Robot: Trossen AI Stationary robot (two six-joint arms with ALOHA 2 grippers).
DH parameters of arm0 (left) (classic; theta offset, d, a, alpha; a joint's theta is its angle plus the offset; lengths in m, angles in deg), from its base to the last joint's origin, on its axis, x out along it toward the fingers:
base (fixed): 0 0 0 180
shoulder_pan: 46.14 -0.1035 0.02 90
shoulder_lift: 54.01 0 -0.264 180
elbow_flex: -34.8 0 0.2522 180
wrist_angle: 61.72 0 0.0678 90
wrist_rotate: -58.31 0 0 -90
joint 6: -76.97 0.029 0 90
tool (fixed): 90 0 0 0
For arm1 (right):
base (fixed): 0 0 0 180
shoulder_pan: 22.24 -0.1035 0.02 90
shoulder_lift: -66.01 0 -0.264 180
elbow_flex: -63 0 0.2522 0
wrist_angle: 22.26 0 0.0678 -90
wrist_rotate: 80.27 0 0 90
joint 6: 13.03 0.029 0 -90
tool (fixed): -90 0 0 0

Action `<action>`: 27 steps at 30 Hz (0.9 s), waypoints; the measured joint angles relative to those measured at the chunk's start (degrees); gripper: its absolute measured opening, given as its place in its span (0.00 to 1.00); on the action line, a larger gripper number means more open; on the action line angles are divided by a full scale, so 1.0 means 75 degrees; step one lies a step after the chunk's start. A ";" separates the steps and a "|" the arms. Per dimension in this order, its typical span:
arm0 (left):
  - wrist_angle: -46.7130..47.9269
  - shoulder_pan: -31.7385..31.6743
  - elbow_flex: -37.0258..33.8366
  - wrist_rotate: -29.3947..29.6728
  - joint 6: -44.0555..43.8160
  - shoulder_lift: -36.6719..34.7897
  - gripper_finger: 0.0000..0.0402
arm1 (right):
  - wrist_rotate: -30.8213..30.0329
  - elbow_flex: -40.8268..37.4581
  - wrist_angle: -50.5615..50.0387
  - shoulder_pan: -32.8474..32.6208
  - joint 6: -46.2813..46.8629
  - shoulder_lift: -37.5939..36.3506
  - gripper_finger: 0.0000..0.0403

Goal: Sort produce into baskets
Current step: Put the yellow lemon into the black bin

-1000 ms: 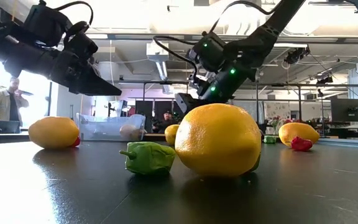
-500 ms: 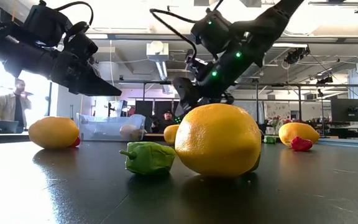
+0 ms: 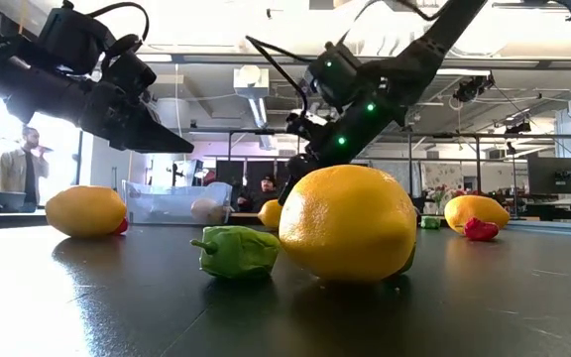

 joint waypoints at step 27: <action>0.0079 0.0000 0.0000 -0.0003 0.0131 0.0000 0.00 | 0.4383 0.0000 0.0557 0.1106 -0.0304 0.0764 0.39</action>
